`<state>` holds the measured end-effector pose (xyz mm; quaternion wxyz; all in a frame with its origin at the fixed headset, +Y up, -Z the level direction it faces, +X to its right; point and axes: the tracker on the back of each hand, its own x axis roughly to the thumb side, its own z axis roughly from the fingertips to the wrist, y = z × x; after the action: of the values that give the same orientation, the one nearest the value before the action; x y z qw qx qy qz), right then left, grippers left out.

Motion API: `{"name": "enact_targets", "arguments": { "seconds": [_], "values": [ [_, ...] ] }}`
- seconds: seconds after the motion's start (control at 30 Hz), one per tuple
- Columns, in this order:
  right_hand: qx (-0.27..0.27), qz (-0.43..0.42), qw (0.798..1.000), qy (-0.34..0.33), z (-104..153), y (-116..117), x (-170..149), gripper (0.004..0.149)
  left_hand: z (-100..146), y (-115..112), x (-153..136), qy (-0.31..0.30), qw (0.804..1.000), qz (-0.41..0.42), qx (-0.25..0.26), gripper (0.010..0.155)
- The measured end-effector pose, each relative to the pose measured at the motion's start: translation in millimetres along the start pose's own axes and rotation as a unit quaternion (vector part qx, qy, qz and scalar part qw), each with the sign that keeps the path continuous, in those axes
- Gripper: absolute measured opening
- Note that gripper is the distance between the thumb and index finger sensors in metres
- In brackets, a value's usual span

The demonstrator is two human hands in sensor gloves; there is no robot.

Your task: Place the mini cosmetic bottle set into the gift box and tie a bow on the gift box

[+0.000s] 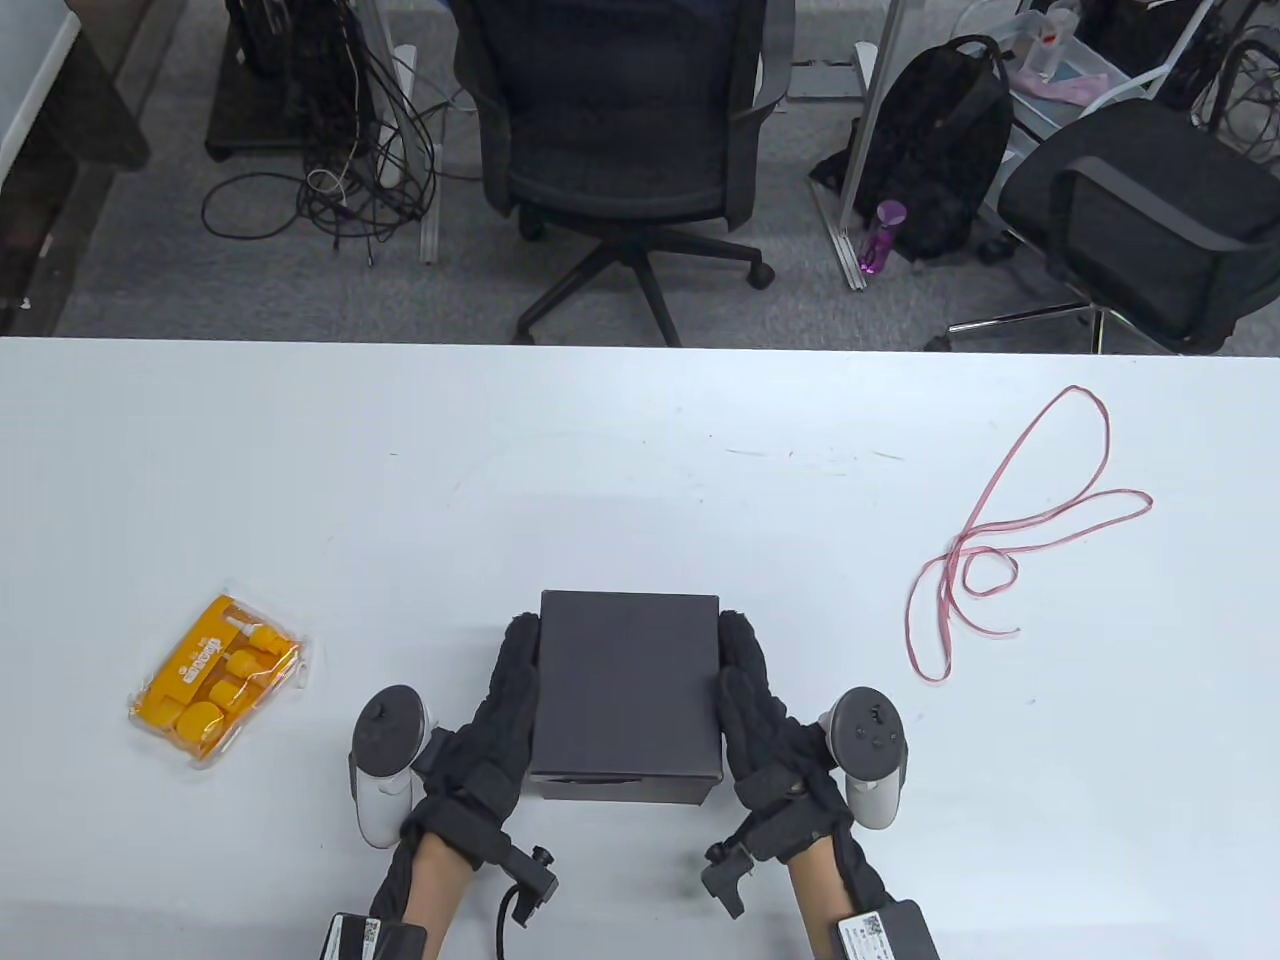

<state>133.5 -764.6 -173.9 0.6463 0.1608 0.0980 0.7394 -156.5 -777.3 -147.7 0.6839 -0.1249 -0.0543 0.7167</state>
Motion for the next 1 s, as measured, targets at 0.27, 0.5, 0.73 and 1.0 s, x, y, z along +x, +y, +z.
{"name": "enact_targets", "arguments": {
  "seconds": [0.27,0.5,0.73,1.0],
  "values": [
    [-0.039,-0.008,0.999,0.010,1.5,2.0,-2.8,0.061,1.3,1.0,-0.9,0.011,0.998,-0.004,0.058,0.061],
    [-0.066,-0.055,0.996,0.028,2.2,-1.4,-6.5,0.059,0.7,3.8,-2.2,0.019,0.997,-0.009,0.075,0.058],
    [-0.093,-0.041,0.994,0.034,2.3,-4.2,-7.1,0.057,0.6,4.1,-1.5,0.015,0.997,-0.007,0.076,0.057],
    [-0.090,-0.035,0.995,0.034,1.6,-5.0,-5.7,0.056,-0.3,5.7,0.7,0.015,0.998,-0.014,0.065,0.055]
  ]
}}
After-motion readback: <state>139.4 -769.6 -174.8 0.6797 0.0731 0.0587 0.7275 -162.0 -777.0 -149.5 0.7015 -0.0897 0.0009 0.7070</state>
